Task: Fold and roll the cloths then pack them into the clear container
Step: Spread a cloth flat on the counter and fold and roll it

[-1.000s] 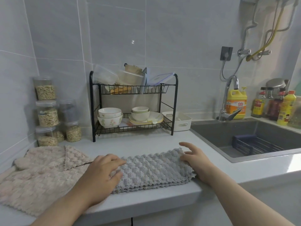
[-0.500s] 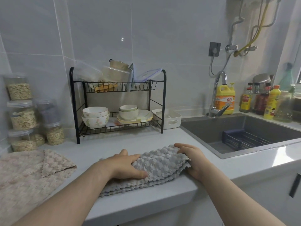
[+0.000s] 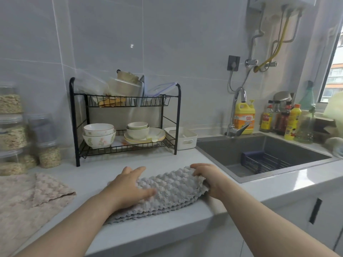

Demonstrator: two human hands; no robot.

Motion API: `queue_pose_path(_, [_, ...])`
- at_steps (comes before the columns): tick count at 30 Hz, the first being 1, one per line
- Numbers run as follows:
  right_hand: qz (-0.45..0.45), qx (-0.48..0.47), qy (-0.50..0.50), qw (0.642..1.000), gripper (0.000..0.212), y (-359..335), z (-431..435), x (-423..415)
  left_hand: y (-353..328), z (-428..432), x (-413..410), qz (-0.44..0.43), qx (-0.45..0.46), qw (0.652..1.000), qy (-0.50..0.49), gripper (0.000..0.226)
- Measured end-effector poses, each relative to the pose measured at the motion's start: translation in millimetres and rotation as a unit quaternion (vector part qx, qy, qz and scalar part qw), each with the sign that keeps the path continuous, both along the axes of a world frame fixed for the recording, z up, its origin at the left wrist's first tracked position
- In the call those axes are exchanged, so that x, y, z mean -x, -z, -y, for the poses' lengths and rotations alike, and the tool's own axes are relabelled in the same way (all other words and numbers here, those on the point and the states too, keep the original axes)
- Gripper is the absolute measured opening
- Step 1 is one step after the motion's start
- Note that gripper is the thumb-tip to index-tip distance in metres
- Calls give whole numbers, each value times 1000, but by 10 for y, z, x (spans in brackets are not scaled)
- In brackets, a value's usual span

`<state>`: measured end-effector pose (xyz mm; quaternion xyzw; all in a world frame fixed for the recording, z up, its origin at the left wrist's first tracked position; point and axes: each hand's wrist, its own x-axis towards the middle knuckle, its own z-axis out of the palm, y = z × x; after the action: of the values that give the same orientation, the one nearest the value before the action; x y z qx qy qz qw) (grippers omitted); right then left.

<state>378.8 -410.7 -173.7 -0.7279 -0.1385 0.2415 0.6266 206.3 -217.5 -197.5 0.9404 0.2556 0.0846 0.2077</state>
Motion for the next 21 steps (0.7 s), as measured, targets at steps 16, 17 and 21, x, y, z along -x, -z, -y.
queue_pose_path(16, [340,231,-128,903,15,-538,-856,666,312,-774,612,284,161,914,-240,26])
queue_pose_path(17, [356,254,-147,887,16,-515,-961,771,295,-795,635,329,199,887,-257,24])
queue_pose_path(21, [387,330,-185,841,23,-321,-1327,1149,224,-799,712,419,314,807,-273,31])
